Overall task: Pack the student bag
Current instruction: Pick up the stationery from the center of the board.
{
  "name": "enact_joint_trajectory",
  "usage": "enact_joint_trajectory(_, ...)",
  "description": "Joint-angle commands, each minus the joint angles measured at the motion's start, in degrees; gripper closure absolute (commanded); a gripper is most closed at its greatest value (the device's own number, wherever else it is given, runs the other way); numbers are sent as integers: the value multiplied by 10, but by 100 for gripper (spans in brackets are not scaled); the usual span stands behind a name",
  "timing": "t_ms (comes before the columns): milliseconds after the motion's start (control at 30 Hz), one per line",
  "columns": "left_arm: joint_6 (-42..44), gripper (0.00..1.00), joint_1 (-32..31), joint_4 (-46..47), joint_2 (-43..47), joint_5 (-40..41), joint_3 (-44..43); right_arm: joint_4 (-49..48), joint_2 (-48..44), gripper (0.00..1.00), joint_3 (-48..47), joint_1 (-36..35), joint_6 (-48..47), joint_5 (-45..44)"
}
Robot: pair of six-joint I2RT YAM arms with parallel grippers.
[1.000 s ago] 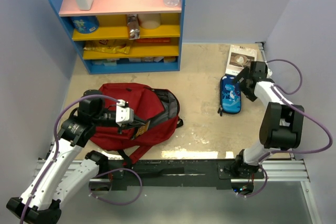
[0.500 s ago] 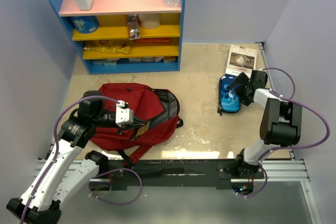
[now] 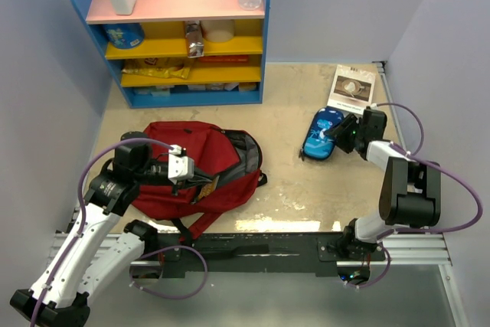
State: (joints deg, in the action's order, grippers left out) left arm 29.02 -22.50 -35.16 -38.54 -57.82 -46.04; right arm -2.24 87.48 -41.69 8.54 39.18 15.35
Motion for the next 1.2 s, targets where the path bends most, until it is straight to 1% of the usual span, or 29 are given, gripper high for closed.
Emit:
enact_joint_trajectory(0,-12,100,4,44,5,-40,-5,-38,7,60,6,-7,9,22)
enact_joint_trajectory(33,-12,100,4,43,5,-41,-6,-44,8,73,8,-9,11,26)
enact_joint_trajectory(67,-11,100,4,41,5,-39,-7,-53,6,77,12,-11,12,29)
enact_joint_trajectory(200,-9,100,4,41,5,-40,-5,-46,-12,82,2,-30,13,21)
enact_joint_trajectory(367,-12,100,4,47,5,-40,-3,-16,-55,93,-22,-51,15,17)
enact_joint_trajectory(500,-10,100,4,43,7,-37,-3,-8,-98,94,-20,-77,31,44)
enact_joint_trajectory(633,-7,100,4,40,7,-36,-5,42,-165,93,-24,-112,30,70)
enact_joint_trajectory(733,-8,100,4,46,7,-38,-2,58,-226,92,8,-141,46,92)
enact_joint_trajectory(800,-14,100,4,53,8,-39,0,55,-261,92,27,-170,73,104)
enact_joint_trajectory(900,-18,100,4,57,6,-39,-4,52,-279,91,50,-235,94,105)
enact_joint_trajectory(933,-17,100,4,53,4,-39,-9,51,-277,91,57,-250,99,107)
enact_joint_trajectory(967,-13,100,4,50,4,-36,-11,52,-275,91,61,-281,105,110)
enact_joint_trajectory(1067,-13,100,4,45,1,-31,-19,65,-266,92,73,-329,114,110)
enact_joint_trajectory(1167,-15,100,5,45,1,-31,-25,85,-275,92,87,-345,115,107)
